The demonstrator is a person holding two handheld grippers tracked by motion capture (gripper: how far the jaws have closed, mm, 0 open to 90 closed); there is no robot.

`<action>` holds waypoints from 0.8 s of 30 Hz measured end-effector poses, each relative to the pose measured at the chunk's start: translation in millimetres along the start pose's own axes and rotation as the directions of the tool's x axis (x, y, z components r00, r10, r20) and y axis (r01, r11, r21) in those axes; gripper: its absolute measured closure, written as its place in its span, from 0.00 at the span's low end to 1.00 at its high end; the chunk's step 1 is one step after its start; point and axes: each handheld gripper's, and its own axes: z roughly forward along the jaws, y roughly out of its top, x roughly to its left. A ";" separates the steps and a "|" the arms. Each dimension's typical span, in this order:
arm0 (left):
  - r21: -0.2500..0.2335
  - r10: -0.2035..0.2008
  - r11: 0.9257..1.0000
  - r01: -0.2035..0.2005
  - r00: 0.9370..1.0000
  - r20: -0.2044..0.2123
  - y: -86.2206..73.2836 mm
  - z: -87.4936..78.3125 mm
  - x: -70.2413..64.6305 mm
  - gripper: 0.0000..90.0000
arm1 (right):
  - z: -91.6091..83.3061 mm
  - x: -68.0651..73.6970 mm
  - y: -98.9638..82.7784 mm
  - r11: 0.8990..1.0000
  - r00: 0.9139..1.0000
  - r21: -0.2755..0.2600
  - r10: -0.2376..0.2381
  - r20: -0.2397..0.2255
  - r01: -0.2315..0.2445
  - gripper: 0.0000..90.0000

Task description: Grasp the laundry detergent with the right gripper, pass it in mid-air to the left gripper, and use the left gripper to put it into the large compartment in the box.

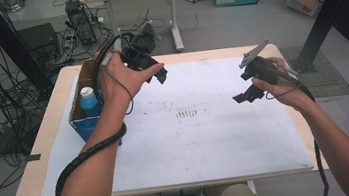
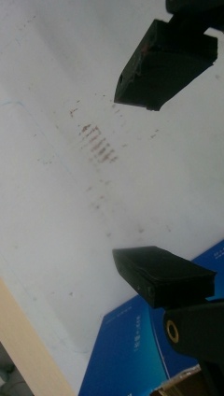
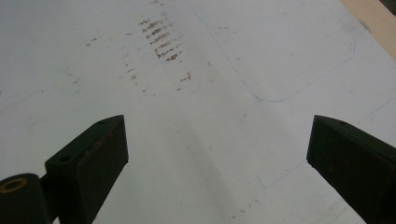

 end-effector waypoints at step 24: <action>-0.002 0.041 0.999 -0.041 0.999 0.018 7.1 2.5 -14.6 0.25 | -15.5 -63.5 23.5 0.980 0.973 0.035 0.188 0.133 -0.194 0.06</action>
